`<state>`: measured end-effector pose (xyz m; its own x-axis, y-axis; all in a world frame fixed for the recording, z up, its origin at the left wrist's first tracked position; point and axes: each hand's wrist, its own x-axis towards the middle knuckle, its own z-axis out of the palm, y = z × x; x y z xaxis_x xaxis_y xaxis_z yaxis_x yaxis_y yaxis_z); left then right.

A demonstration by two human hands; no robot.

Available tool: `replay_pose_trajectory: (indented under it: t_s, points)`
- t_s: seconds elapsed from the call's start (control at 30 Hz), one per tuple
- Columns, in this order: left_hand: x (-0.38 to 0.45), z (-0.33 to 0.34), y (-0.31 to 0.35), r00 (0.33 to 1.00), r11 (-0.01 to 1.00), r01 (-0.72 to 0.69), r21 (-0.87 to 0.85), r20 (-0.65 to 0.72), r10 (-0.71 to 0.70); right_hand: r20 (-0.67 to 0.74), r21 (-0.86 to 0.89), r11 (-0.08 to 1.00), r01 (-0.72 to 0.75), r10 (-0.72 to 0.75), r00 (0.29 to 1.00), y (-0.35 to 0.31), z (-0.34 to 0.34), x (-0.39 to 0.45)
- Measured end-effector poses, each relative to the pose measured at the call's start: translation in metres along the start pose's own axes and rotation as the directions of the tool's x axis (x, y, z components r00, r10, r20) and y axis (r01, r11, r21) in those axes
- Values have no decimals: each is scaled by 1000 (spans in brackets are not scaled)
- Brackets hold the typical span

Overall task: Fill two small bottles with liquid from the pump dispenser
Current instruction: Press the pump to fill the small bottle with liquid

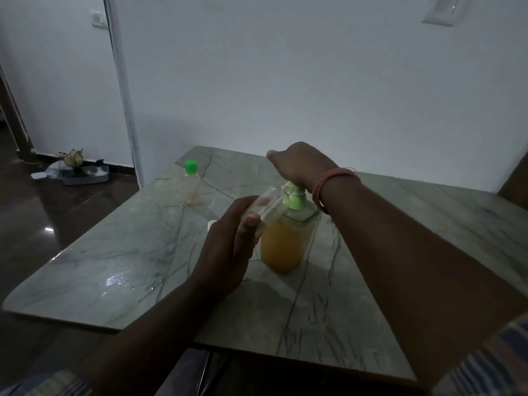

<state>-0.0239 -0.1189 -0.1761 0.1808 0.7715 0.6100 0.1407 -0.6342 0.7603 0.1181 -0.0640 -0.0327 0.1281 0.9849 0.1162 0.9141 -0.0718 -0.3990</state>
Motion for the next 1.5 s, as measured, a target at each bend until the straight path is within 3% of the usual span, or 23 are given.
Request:
replay_pose_trajectory:
  t_s: [0.5,0.67,0.93,1.07,1.33,1.5]
  points:
    - [2,0,5,1000,1000,3,-10,2,-3,69,-74,997,19,-14,998,-2,-2,1]
    - [1,1,2,1000,1000,6,-24,11,-6,2,-27,999,34,-34,999,2,-4,3]
    - [0,1,3,1000,999,19,-38,15,-19,76,-92,994,57,-50,996,0,-3,6]
    - [1,1,5,1000,999,1,-32,4,-1,14,-26,1000,12,-12,1000,-1,-3,-4]
    - [-2,1,8,1000,1000,3,9,12,-3,138,-8,999,42,-40,990,2,-11,-4]
    - [0,0,6,1000,1000,1,11,7,-1,85,-58,998,-2,6,996,1,-1,4]
